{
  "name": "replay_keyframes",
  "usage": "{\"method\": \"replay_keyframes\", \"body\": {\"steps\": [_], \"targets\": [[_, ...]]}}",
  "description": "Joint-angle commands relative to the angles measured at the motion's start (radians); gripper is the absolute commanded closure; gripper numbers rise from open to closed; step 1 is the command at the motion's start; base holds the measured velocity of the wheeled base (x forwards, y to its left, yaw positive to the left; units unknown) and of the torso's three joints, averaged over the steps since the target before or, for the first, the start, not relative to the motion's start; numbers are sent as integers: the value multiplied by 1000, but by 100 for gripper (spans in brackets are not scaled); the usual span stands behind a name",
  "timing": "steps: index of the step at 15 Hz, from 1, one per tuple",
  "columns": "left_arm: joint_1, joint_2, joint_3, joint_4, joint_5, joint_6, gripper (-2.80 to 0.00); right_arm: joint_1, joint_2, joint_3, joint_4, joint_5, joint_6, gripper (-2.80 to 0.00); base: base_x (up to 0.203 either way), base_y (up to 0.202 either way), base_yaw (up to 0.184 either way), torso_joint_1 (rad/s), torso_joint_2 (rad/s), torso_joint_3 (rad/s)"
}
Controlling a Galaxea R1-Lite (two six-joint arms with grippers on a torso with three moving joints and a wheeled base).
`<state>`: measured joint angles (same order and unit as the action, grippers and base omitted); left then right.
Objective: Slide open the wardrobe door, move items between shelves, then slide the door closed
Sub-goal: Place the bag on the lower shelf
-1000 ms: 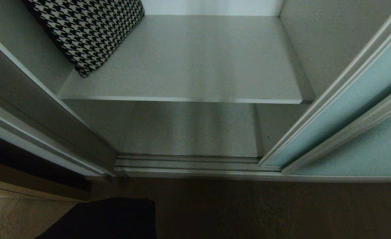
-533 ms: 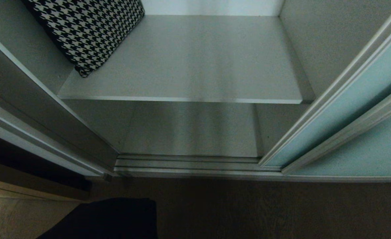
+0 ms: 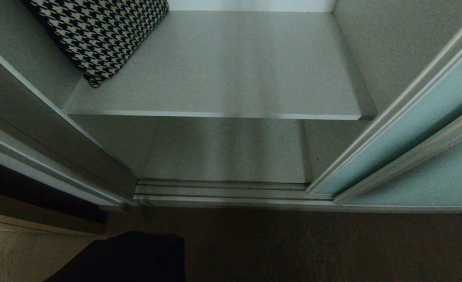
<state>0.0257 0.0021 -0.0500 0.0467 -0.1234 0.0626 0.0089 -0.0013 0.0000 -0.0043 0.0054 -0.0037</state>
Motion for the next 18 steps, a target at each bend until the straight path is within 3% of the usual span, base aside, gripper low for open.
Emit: {"method": "replay_keyframes", "body": {"steps": [1, 18], "targets": [[0, 3, -1, 2, -1, 0, 0, 0, -3, 0, 0, 1, -1, 0, 0, 0, 0, 1, 8, -178], [0, 3, -1, 4, -1, -1, 0, 0, -3, 0, 0, 1, -1, 0, 0, 0, 0, 4, 1, -198]]}}
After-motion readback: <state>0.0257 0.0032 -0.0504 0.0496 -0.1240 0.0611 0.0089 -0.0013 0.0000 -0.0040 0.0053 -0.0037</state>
